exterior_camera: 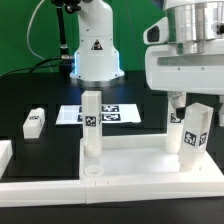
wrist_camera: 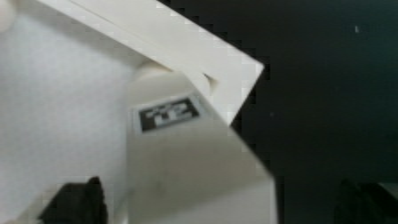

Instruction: Assemble desk

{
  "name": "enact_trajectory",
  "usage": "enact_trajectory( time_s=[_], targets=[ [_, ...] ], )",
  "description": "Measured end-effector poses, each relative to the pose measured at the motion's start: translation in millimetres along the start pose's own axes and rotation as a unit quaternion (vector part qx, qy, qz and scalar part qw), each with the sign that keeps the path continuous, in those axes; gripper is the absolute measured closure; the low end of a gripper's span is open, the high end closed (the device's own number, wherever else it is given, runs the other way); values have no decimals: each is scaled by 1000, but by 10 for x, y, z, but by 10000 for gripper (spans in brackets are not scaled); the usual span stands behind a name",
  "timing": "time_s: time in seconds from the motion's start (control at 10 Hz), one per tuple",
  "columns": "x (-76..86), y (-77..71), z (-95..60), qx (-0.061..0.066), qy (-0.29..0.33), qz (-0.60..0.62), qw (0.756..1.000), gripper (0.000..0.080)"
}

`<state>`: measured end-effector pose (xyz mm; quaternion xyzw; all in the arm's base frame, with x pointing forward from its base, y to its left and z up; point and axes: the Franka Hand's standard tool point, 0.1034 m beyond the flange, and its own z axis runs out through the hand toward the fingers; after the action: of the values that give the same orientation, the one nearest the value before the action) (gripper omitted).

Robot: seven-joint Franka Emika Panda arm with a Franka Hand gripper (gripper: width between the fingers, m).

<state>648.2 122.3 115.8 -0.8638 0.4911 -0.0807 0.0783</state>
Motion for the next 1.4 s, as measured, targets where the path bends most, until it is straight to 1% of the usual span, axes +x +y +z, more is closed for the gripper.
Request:
enact_trajectory(
  time_s=[0.1, 0.3, 0.4, 0.5, 0.6, 0.8, 0.9, 1.0, 1.1, 1.2, 1.3, 1.4],
  targets=[
    [-103, -8, -2, 3, 1, -9, 1000, 151],
    [-88, 3, 6, 2, 2, -74, 997, 151],
    [-80, 5, 5, -1, 5, -136, 991, 151],
    [-71, -15, -15, -13, 10, -249, 968, 151],
    [-39, -23, -24, -22, 4, -353, 935, 151],
    [-25, 44, 6, -31, -12, -445, 895, 151],
    [12, 58, 4, -33, -12, -494, 869, 151],
    [107, 88, 3, -35, -12, -528, 848, 151],
    [166, 85, 2, -33, -6, -549, 835, 151],
    [138, 64, 9, -28, -1, -546, 837, 151],
    [146, 70, 11, -29, -1, -537, 843, 178],
    [152, 72, 11, -29, 0, -534, 845, 178]
  ],
)
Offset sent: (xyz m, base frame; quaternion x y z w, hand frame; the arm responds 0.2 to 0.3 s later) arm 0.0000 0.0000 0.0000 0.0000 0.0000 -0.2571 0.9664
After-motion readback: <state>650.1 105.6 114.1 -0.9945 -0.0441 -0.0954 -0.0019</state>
